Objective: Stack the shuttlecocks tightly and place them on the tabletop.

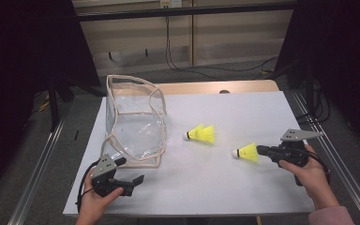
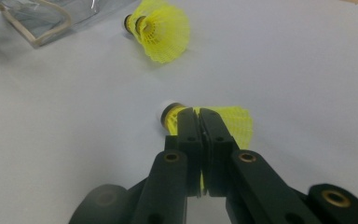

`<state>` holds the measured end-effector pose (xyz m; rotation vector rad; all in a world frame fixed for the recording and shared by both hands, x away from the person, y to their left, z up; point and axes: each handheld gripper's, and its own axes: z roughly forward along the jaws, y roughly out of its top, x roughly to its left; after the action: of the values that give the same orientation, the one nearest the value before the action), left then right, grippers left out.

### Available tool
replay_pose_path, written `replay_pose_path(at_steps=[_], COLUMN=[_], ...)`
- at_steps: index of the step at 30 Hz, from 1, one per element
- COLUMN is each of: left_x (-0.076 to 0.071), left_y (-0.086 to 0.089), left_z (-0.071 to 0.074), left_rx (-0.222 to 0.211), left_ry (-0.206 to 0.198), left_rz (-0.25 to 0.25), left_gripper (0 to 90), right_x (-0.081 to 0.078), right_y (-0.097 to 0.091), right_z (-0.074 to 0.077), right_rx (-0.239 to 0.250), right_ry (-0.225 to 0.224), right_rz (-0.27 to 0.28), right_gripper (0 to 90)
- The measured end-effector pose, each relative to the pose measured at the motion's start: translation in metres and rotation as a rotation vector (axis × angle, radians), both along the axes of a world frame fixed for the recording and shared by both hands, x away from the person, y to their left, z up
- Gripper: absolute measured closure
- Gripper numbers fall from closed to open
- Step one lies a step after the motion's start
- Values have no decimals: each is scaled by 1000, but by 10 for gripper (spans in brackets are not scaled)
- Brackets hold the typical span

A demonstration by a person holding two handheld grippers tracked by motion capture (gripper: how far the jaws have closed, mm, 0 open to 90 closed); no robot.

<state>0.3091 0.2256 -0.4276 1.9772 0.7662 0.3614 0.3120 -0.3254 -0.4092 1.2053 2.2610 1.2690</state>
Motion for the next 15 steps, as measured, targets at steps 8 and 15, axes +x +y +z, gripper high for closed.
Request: replay_pose_path(at_steps=[8,15], left_x=[0,0], left_y=[1,1], left_z=[0,0], left_rx=[6,6], left_ry=[-9,-8], left_rz=[-4,-5], left_gripper=[50,50], right_x=[-2,-4], right_y=[3,4], right_z=[0,-3], right_rx=[34,59], right_ry=[9,31], right_rz=[6,-2], right_gripper=[682,498])
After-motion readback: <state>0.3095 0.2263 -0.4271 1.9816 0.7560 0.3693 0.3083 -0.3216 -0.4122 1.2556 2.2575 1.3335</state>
